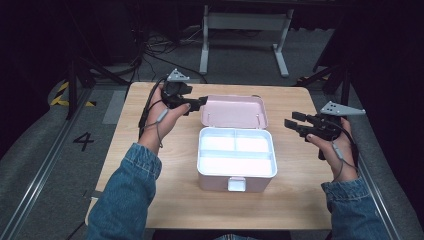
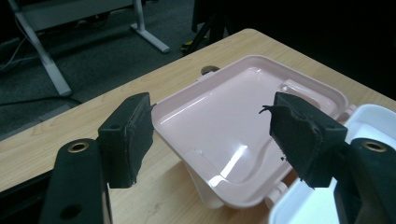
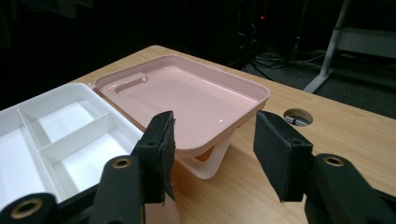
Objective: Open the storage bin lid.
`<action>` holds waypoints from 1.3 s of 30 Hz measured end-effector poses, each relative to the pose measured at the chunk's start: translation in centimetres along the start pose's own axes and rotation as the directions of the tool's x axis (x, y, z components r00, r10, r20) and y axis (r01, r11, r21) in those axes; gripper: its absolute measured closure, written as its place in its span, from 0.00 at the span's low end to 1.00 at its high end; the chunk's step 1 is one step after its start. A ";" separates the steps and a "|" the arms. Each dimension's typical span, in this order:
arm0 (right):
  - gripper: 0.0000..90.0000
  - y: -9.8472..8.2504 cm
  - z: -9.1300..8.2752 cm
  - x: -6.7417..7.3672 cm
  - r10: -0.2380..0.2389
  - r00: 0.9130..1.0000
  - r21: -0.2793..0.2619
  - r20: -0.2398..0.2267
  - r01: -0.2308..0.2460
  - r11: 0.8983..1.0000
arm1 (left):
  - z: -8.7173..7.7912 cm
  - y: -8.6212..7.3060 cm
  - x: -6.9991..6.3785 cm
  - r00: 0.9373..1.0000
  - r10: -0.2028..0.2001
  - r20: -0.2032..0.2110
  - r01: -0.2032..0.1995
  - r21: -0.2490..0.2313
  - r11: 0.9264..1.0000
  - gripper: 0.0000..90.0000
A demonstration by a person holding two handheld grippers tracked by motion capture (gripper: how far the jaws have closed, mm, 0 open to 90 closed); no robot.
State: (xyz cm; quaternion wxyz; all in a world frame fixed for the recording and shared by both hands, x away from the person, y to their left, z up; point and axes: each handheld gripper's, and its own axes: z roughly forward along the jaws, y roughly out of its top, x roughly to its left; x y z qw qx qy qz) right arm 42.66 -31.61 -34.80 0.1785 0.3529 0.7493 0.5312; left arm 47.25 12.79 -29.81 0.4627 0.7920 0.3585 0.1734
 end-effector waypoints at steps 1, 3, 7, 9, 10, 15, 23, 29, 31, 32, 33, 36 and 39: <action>0.54 0.0 0.1 -0.1 0.009 1.000 0.003 -0.002 -0.009 1.000 | -0.4 0.0 -0.1 1.000 0.008 -0.003 -0.008 0.000 1.000 0.35; 0.54 0.1 0.3 -0.2 0.013 1.000 0.008 -0.002 -0.013 1.000 | -1.4 -0.2 -0.3 1.000 0.014 0.000 -0.014 -0.005 1.000 0.34; 0.53 0.0 0.4 -0.4 0.020 1.000 0.021 0.000 -0.020 1.000 | -3.2 -1.0 -0.6 1.000 0.026 0.002 -0.026 -0.016 1.000 0.34; 0.53 0.0 0.4 -0.4 0.024 1.000 0.025 0.003 -0.024 0.999 | -4.0 -1.5 -0.5 1.000 0.027 0.003 -0.027 -0.018 0.999 0.34; 0.53 -0.1 0.3 -0.5 0.030 1.000 0.026 0.005 -0.031 0.999 | -4.4 -1.8 -0.5 1.000 0.024 -0.001 -0.024 -0.023 0.999 0.34; 0.53 -0.2 0.0 -0.7 0.034 0.999 0.028 0.011 -0.035 0.999 | -6.6 -3.4 -0.7 1.000 0.022 0.007 -0.022 -0.041 0.999 0.34; 0.52 -0.7 -0.9 -1.5 0.062 0.998 0.059 0.018 -0.063 0.996 | -9.4 -6.7 -1.3 0.998 0.041 -0.046 -0.042 -0.036 0.998 0.33; 0.47 -1.3 -1.9 -1.7 0.077 0.997 0.110 0.029 -0.080 0.991 | -10.5 -8.9 -1.2 0.997 0.009 -0.073 -0.011 -0.026 1.000 0.33; 0.45 -1.5 -2.3 -1.8 0.062 0.997 0.128 0.037 -0.066 0.990 | -10.5 -9.3 -1.1 0.995 0.012 -0.103 -0.013 -0.013 1.000 0.32; 0.45 -1.5 -2.3 -1.8 0.062 0.997 0.128 0.037 -0.066 0.990 | -10.5 -9.3 -1.1 0.995 0.012 -0.103 -0.013 -0.013 1.000 0.32; 0.44 -1.6 -2.5 -1.9 0.054 0.998 0.137 0.044 -0.060 0.989 | -10.5 -9.5 -0.9 0.993 0.006 -0.116 -0.007 -0.006 1.000 0.32; 0.42 -1.9 -2.9 -2.1 0.048 0.997 0.139 0.058 -0.056 0.989 | -10.3 -10.2 -0.4 0.992 -0.017 -0.127 0.018 0.003 1.000 0.32; 0.38 -2.1 -3.3 -2.3 0.050 0.996 0.133 0.068 -0.058 0.989 | -9.7 -11.3 0.2 0.978 -0.016 -0.206 0.027 0.054 0.998 0.32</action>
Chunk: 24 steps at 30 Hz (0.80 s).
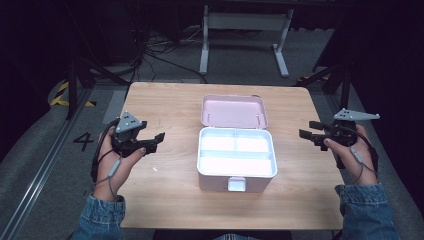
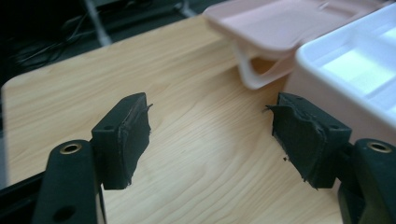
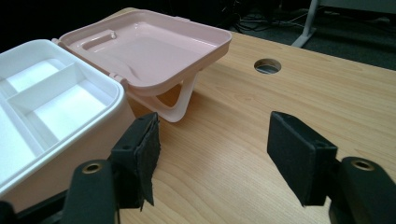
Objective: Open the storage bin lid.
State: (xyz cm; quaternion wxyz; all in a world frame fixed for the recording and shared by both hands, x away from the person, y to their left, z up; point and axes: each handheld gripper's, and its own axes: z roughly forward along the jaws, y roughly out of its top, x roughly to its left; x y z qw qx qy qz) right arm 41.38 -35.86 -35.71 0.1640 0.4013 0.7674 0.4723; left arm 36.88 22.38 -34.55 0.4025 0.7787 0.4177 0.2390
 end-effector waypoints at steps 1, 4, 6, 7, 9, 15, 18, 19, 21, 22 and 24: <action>0.38 0.0 0.0 0.0 0.000 1.000 0.000 0.000 0.000 1.000 | 0.0 0.0 0.0 1.000 0.000 0.000 0.000 0.000 1.000 0.32; 0.36 -0.4 0.0 -0.1 -0.003 1.000 0.009 0.003 0.003 1.000 | 0.8 -1.2 0.7 0.998 -0.028 -0.054 0.031 0.055 0.998 0.32; 0.35 -0.8 0.3 -0.3 -0.012 1.000 0.037 0.022 0.012 0.999 | 1.2 -1.7 1.0 0.998 -0.051 -0.049 0.054 0.064 0.996 0.31; 0.34 -1.0 0.4 -0.4 -0.015 1.000 0.050 0.026 0.014 0.999 | 1.3 -1.9 1.3 0.997 -0.051 -0.052 0.055 0.076 0.996 0.31; 0.34 -1.4 0.8 -0.8 -0.015 0.999 0.070 0.036 0.012 0.997 | 1.6 -2.3 1.6 0.996 -0.064 -0.057 0.070 0.095 0.993 0.31; 0.33 -2.4 1.8 -1.7 0.000 0.999 0.106 0.055 -0.006 0.994 | 2.2 -3.3 2.8 0.991 -0.108 -0.080 0.119 0.143 0.983 0.31; 0.33 -2.5 1.9 -1.8 -0.002 0.998 0.113 0.060 -0.005 0.994 | 2.3 -3.5 3.0 0.988 -0.121 -0.092 0.134 0.163 0.977 0.30; 0.33 -2.5 2.0 -1.8 0.000 0.998 0.114 0.062 -0.007 0.993 | 2.3 -3.6 3.1 0.989 -0.122 -0.085 0.135 0.167 0.977 0.30; 0.33 -2.5 2.0 -1.9 0.001 0.998 0.110 0.065 -0.008 0.994 | 2.4 -3.7 3.1 0.988 -0.136 -0.076 0.147 0.166 0.975 0.30; 0.33 -2.5 2.0 -1.8 0.004 0.998 0.107 0.063 -0.011 0.994 | 2.4 -3.7 3.1 0.987 -0.141 -0.071 0.151 0.162 0.975 0.30; 0.33 -2.5 2.0 -1.8 0.004 0.998 0.103 0.060 -0.010 0.995 | 2.4 -3.6 3.0 0.989 -0.136 -0.062 0.144 0.153 0.978 0.29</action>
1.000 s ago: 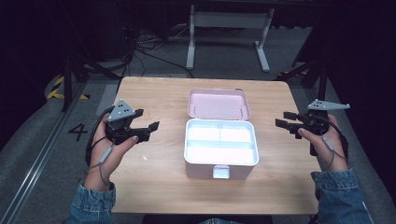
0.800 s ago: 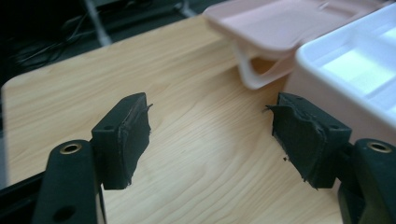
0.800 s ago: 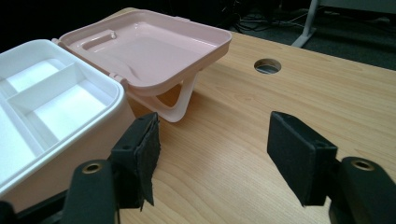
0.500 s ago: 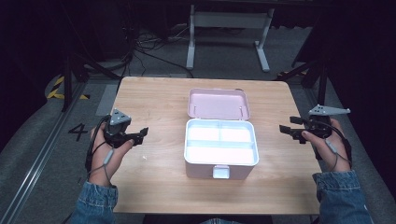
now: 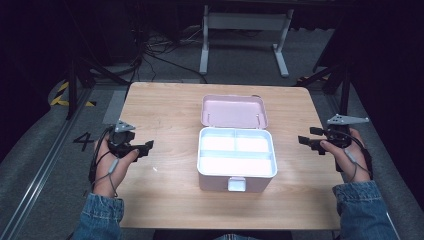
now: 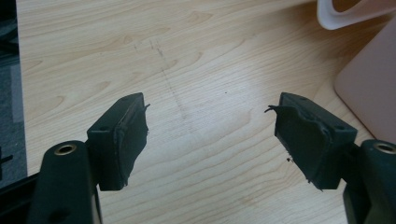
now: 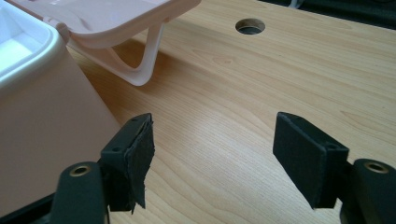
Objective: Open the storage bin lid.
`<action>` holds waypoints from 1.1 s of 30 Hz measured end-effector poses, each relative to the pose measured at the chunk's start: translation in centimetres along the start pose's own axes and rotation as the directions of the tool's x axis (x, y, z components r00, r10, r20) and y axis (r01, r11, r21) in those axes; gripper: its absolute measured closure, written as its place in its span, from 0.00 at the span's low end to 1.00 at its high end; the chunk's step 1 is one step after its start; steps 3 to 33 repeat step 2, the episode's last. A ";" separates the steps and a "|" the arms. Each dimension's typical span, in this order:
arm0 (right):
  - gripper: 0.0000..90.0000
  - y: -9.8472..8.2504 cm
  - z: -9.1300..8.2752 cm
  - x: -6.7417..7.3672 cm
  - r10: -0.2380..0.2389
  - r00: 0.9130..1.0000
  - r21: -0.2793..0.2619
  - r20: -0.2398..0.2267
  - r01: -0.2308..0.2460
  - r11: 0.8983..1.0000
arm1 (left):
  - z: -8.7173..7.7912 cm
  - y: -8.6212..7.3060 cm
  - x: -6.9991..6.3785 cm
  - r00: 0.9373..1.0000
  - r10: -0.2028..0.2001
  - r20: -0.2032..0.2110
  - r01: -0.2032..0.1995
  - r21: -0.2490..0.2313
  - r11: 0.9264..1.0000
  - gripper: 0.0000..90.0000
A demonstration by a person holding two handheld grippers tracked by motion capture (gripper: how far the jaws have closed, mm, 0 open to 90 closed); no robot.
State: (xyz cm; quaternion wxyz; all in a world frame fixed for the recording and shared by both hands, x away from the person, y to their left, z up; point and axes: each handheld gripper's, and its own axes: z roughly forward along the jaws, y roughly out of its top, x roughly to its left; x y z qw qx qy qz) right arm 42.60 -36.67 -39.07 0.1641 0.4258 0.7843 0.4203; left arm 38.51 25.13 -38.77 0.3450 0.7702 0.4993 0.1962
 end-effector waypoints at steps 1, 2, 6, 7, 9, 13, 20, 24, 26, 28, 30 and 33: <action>0.33 0.0 0.0 0.0 0.002 1.000 -0.001 -0.003 -0.002 1.000 | 0.0 0.0 -0.1 1.000 0.000 0.007 0.000 0.002 1.000 0.29; 0.33 0.0 0.0 0.0 0.005 1.000 -0.001 -0.003 -0.005 1.000 | 0.0 0.0 -0.1 1.000 -0.002 0.012 0.002 0.001 1.000 0.28; 0.33 0.0 0.0 0.0 0.005 1.000 -0.001 -0.003 -0.005 1.000 | 0.0 0.0 -0.1 1.000 -0.002 0.012 0.002 0.001 1.000 0.28; 0.33 0.0 0.0 0.0 0.005 1.000 -0.001 -0.003 -0.005 1.000 | 0.0 0.0 -0.1 1.000 -0.002 0.012 0.002 0.001 1.000 0.28; 0.33 0.0 0.0 0.0 0.005 1.000 -0.001 -0.003 -0.005 1.000 | 0.0 0.0 -0.1 1.000 -0.002 0.012 0.002 0.001 1.000 0.28; 0.33 0.0 0.0 0.0 0.005 1.000 -0.001 -0.003 -0.005 1.000 | 0.0 0.0 -0.1 1.000 -0.002 0.012 0.002 0.001 1.000 0.28; 0.33 0.0 0.0 0.0 0.005 1.000 -0.001 -0.003 -0.005 1.000 | 0.0 0.0 -0.1 1.000 -0.002 0.012 0.002 0.001 1.000 0.28; 0.33 0.0 0.0 0.0 0.005 1.000 -0.001 -0.003 -0.005 1.000 | 0.0 0.0 -0.1 1.000 -0.002 0.012 0.002 0.001 1.000 0.28; 0.33 0.0 0.0 0.0 0.005 1.000 -0.001 -0.003 -0.005 1.000 | 0.0 0.0 -0.1 1.000 -0.002 0.012 0.002 0.001 1.000 0.28; 0.33 0.0 0.0 0.0 0.005 1.000 -0.001 -0.003 -0.005 1.000 | 0.0 0.0 -0.1 1.000 -0.002 0.012 0.002 0.001 1.000 0.28; 0.33 0.0 0.0 0.0 0.005 1.000 -0.001 -0.003 -0.005 1.000 | 0.0 0.0 -0.1 1.000 -0.002 0.012 0.002 0.001 1.000 0.28; 0.33 0.0 0.0 0.0 0.005 1.000 -0.001 -0.003 -0.005 1.000 | 0.0 0.0 -0.1 1.000 -0.002 0.012 0.002 0.001 1.000 0.28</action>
